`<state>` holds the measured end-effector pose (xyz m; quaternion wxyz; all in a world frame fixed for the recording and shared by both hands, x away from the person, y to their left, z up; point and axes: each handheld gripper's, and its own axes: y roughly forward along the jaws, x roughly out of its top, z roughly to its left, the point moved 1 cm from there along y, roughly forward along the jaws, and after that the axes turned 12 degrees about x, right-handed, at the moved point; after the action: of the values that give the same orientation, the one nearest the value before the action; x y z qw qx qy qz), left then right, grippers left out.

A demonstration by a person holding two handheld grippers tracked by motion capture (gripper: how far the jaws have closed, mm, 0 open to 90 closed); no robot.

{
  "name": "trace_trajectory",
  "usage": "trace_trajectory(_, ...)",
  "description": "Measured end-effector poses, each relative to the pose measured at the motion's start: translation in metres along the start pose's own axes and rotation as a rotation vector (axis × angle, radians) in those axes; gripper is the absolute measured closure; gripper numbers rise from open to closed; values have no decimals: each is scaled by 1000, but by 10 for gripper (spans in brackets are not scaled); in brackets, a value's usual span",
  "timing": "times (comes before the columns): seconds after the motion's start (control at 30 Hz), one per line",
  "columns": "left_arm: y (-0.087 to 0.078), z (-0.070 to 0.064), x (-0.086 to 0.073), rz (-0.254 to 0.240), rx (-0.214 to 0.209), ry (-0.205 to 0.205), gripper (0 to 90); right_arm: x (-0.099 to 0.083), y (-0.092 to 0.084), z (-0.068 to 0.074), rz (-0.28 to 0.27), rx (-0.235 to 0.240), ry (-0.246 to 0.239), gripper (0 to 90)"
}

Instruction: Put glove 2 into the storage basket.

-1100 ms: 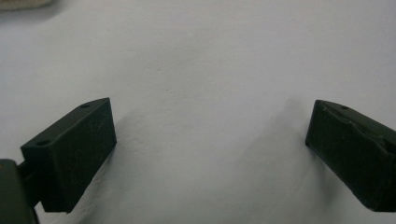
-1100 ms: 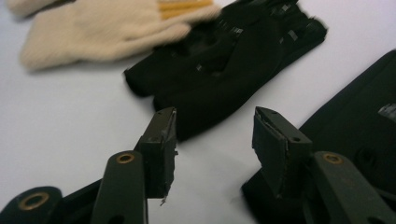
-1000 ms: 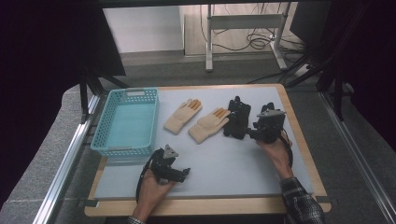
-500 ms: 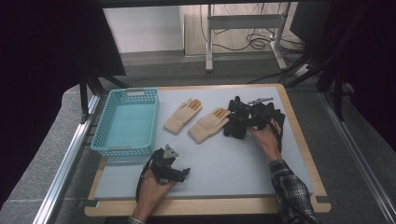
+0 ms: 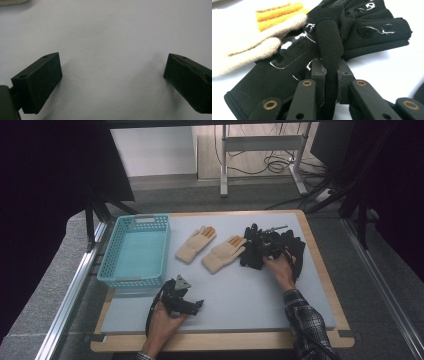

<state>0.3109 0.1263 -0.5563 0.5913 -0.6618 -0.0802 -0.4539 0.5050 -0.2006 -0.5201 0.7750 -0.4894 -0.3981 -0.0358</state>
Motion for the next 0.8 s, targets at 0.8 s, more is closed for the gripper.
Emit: trace_trajectory(0.8, 0, 0, 0, 1, 1, -1, 21, -8, -101, 41, -157, 120, -50, 807)
